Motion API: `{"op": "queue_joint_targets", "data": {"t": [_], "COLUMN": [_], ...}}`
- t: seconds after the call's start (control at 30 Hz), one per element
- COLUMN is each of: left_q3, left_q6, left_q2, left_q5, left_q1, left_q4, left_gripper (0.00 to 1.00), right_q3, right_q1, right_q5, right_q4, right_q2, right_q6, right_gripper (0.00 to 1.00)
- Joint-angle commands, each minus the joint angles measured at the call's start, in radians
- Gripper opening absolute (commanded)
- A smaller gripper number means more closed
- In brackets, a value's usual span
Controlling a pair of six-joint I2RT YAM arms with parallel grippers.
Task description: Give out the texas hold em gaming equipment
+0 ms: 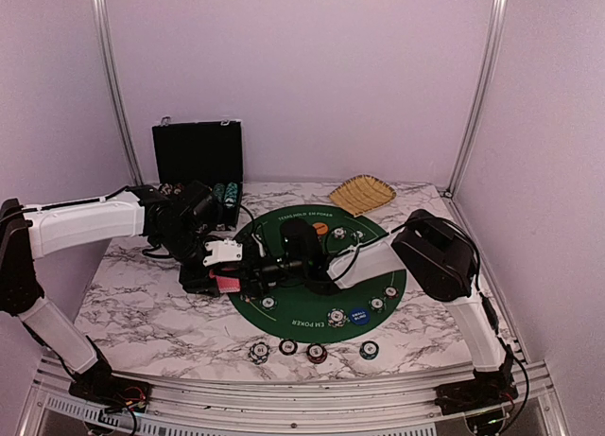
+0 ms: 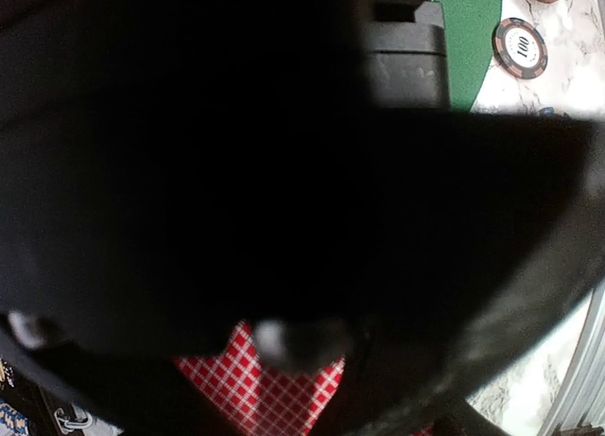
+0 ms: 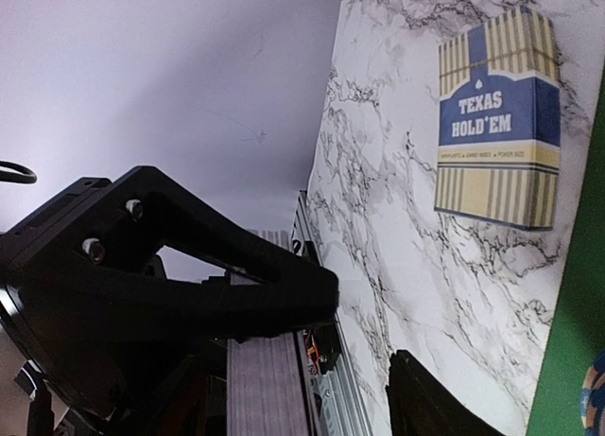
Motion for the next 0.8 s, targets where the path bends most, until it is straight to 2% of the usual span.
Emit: {"op": "queue_joint_targets", "data": {"t": [0.0, 0.37, 0.77], "left_q3": [0.038, 0.058, 0.076], "left_q6": [0.001, -0.005, -0.012], "left_q2": [-0.001, -0.001, 0.002], "left_q5": [0.012, 0.018, 0.021], "left_q1": [0.001, 0.001, 0.001], "left_q4": [-0.024, -0.039, -0.051], "left_gripper": [0.39, 0.35, 0.33], "right_q3": [0.049, 0.051, 0.062], "right_q1": [0.008, 0.013, 0.008], "right_q5": [-0.019, -0.018, -0.003], "right_q4": [0.052, 0.023, -0.181], "right_q2": [0.005, 0.02, -0.02], "right_q6": [0.018, 0.017, -0.115], "right_gripper": [0.65, 0.65, 0.65]}}
